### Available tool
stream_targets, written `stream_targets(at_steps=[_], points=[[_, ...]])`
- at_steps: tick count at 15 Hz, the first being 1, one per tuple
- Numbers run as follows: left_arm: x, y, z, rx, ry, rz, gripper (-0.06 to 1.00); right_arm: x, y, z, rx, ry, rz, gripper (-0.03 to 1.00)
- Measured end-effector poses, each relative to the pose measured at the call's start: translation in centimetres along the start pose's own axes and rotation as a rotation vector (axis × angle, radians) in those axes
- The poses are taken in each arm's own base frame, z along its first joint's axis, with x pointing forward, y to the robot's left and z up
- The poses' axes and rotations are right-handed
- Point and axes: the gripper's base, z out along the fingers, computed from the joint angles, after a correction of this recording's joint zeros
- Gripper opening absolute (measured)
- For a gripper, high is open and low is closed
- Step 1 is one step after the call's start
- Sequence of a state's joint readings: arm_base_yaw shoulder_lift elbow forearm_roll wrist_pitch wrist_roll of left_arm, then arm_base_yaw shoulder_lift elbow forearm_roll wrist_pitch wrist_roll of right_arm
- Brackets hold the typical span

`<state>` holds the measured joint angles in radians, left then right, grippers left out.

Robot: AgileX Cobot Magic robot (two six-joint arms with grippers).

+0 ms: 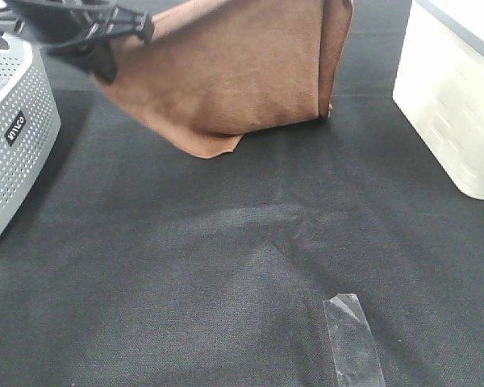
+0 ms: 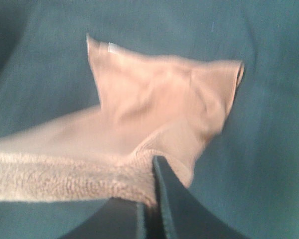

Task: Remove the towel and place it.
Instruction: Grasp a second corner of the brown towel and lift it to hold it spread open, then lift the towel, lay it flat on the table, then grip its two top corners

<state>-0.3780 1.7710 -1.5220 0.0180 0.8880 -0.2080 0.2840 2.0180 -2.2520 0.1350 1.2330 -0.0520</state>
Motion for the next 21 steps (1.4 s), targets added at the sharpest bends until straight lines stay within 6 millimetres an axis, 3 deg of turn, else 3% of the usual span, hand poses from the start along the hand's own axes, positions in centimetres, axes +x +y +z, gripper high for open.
stream_targets(at_steps=[3, 10, 12, 18, 21], points=[[1.7, 0.1, -1.0, -0.005, 0.185, 0.043, 0.0, 2.0, 0.9, -1.3, -0.04, 0.048, -0.001, 0.0], [3.7, -0.3, -5.3, 0.083, 0.193, 0.018, 0.0, 8.9, 1.1, -4.1, -0.032, 0.185, 0.013, 0.0], [5.8, -0.1, -6.4, 0.105, 0.206, 0.009, 0.0, 10.9, 1.5, -5.2, -0.057, 0.202, 0.024, 0.0], [13.0, 1.0, -12.6, 0.167, 0.122, -0.007, 0.0, 17.1, 2.9, -7.4, -0.148, 0.249, 0.064, 0.0], [16.0, 1.3, -11.7, 0.185, 0.177, -0.012, 0.0, 19.8, 3.1, -7.0, -0.175, 0.303, 0.088, 0.0]])
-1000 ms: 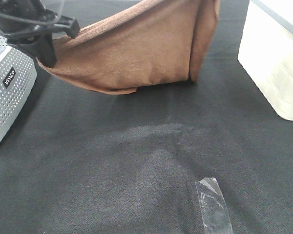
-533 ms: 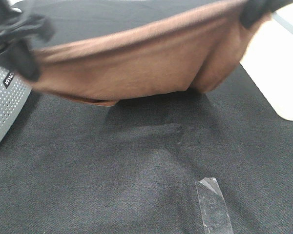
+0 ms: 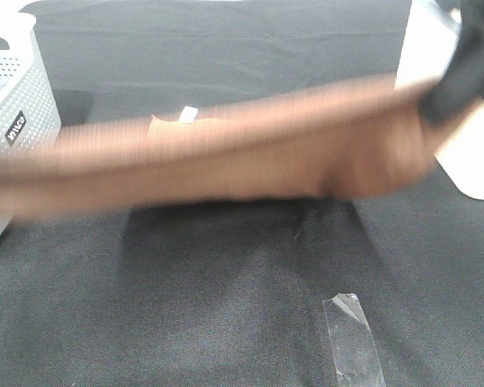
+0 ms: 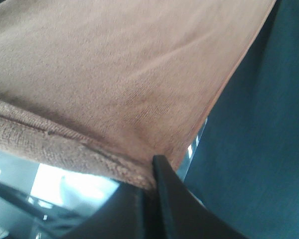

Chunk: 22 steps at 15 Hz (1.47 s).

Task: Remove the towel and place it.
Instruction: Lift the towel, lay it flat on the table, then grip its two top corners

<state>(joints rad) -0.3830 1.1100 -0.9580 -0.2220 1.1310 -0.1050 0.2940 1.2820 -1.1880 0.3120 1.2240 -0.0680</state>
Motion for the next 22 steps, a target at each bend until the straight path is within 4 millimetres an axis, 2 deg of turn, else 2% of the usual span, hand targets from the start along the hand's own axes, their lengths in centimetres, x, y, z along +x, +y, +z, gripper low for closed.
stream_targets(at_steps=[3, 7, 9, 11, 14, 16, 22], points=[[2.0, 0.7, 2.5, 0.007, 0.098, 0.002, 0.0, 2.0, -0.4, 1.4, -0.003, 0.058, 0.019, 0.0], [2.6, 0.6, 3.2, 0.03, 0.133, -0.008, 0.0, 4.7, -1.4, 4.3, 0.005, 0.181, 0.057, 0.0], [2.9, 0.6, 3.4, 0.045, 0.147, 0.005, 0.0, 5.4, -1.7, 5.1, 0.011, 0.212, 0.067, 0.0], [3.8, 0.7, 4.2, 0.07, 0.189, -0.004, 0.0, 5.9, -1.9, 5.8, 0.012, 0.234, 0.075, 0.0], [5.5, 0.8, 5.9, 0.109, 0.279, -0.034, 0.0, 7.8, -2.4, 7.6, 0.003, 0.322, 0.107, 0.0], [5.7, 1.0, 7.4, 0.106, 0.357, -0.039, 0.0, 8.7, -2.6, 8.5, -0.006, 0.352, 0.126, 0.0], [6.5, -0.7, 12.7, 0.047, 0.621, 0.061, 0.0, 11.2, -3.7, 10.8, 0.009, 0.44, 0.148, 0.0]])
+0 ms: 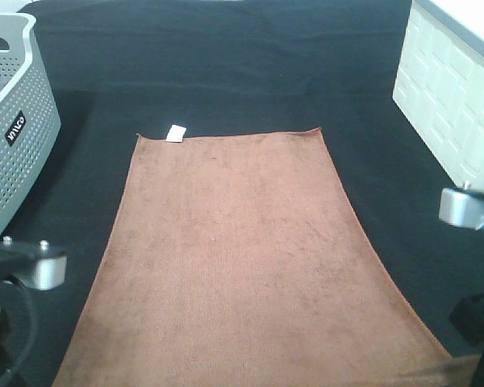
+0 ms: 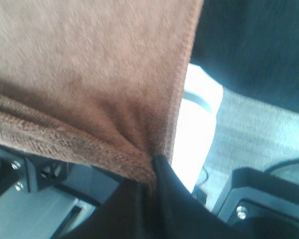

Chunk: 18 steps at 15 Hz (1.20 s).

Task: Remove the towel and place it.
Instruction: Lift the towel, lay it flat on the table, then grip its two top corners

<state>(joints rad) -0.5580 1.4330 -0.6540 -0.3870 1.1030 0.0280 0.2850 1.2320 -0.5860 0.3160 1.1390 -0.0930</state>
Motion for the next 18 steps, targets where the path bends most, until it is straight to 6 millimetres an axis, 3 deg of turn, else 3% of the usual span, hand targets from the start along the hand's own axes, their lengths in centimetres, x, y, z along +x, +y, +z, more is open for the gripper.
stream_targets(at_steps=[3, 7, 15, 18], points=[[-0.5, 0.1, 0.4, -0.012, 0.023, -0.019, 0.0, -0.9, -0.2, 0.8, 0.0, 0.024, -0.006, 0.0], [-1.5, -0.4, -1.0, -0.032, 0.005, 0.004, 0.0, -2.3, -0.9, 2.7, 0.011, 0.134, 0.023, 0.0], [-4.2, 0.2, 2.1, -0.042, 0.169, 0.013, 0.0, -3.3, -1.5, 4.5, 0.005, 0.22, 0.022, 0.0], [-5.3, -0.9, 3.1, -0.067, 0.219, 0.075, 0.0, -3.5, -1.6, 4.8, -0.002, 0.244, 0.001, 0.0]])
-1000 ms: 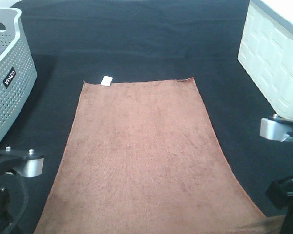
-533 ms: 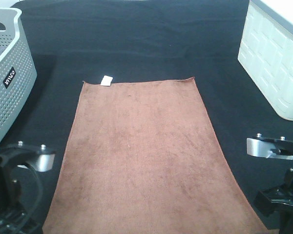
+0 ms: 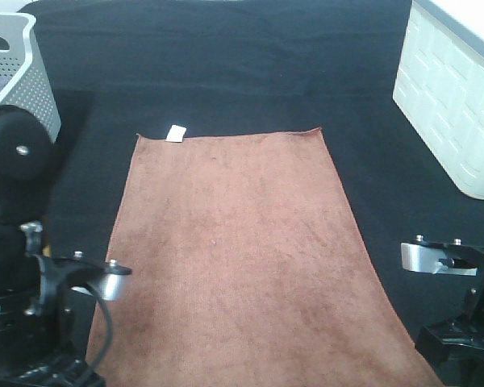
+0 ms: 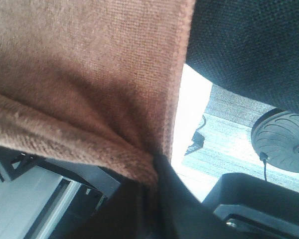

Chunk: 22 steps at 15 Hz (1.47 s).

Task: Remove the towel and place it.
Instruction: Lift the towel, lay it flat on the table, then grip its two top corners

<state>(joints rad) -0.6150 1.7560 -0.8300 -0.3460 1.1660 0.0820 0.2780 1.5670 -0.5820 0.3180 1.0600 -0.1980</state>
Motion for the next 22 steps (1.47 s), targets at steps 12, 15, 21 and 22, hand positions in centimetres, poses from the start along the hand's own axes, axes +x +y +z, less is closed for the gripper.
stream_targets(at_steps=[12, 15, 21, 22], points=[[-0.9, -3.1, 0.4, 0.05, 0.012, -0.02, 0.83, 0.1, 0.6, -0.1, -0.076, -0.004, 0.008, 0.66], [-0.9, -3.2, 0.1, 0.054, 0.028, 0.007, 0.85, 0.6, 0.8, -1.1, -0.056, -0.088, -0.026, 0.68], [-4.4, -2.5, -6.4, -0.022, -0.214, 0.098, 0.85, 1.4, 1.6, -5.4, 0.029, -0.444, -0.104, 0.7], [-5.0, -1.5, -8.2, -0.027, -0.274, 0.082, 0.85, 0.9, 1.9, -7.1, 0.047, -0.498, -0.103, 0.72]])
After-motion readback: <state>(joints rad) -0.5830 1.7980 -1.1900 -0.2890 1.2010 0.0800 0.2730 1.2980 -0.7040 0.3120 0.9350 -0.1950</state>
